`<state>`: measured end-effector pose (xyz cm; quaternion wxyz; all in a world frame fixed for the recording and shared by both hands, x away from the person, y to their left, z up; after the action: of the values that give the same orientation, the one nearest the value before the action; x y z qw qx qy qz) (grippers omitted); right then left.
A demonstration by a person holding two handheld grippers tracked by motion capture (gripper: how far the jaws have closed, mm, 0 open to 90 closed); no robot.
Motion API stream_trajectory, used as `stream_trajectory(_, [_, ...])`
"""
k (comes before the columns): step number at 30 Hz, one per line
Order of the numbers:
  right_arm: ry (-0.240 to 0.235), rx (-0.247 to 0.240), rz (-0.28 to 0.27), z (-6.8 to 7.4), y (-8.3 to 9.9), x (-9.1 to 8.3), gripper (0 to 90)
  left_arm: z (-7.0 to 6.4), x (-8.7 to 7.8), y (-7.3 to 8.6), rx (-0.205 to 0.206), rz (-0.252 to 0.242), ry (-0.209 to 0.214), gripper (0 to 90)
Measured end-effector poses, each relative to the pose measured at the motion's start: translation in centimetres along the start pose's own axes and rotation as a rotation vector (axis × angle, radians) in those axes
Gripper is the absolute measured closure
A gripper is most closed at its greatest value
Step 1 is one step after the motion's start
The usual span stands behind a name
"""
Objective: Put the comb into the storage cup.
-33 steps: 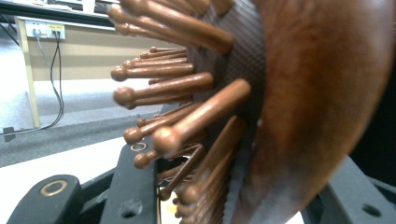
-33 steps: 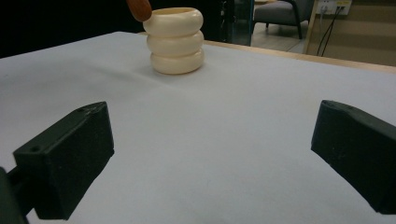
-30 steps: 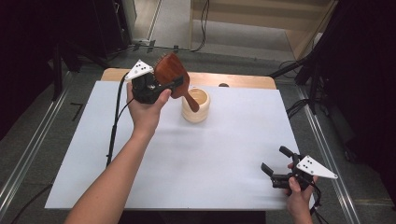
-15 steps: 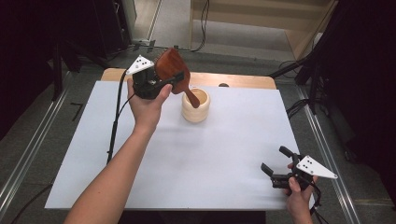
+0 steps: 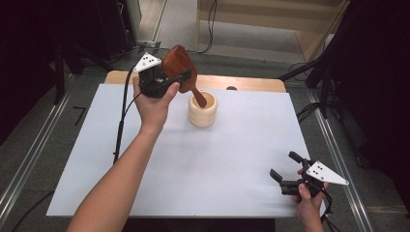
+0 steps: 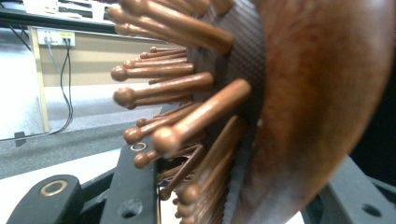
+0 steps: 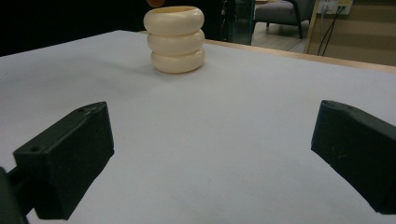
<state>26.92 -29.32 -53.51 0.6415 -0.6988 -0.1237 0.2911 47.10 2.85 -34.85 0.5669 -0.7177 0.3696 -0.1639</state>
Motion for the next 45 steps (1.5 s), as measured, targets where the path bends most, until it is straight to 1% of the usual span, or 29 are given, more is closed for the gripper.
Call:
stream_trajectory(4, [0.001,-0.002,-0.001,0.0,0.0,0.0,0.0,0.0,0.2,-0.1,0.008,0.001,-0.009,56.3])
stream_trajectory(19, [0.001,0.001,0.0,0.0,0.0,-0.1,0.0,0.7,1.3,0.5,-0.003,0.011,-0.026,56.1])
stream_trajectory(29, [-0.001,0.001,-0.002,0.0,0.0,-0.1,0.0,1.2,1.9,1.2,-0.003,0.027,-0.039,56.1])
stream_trajectory(41, [-0.002,0.002,-0.002,0.0,0.0,-0.1,0.0,1.8,2.6,2.3,-0.016,0.041,-0.06,56.0])
stream_trajectory(45, [-0.003,0.001,-0.003,0.0,0.0,-0.1,0.0,2.0,2.8,2.7,-0.011,0.047,-0.065,56.0])
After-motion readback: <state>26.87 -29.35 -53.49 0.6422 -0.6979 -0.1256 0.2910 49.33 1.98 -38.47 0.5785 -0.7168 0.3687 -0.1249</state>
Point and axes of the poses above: each handheld gripper's, and its own axes: x roughly forward along the jaws, y roughly out of its underside, z roughly to its left, the point moved 9 cm from there along x, roughly forward along the jaws, and after that the axes turned 6 degrees about -x, right-handed, at the moved point
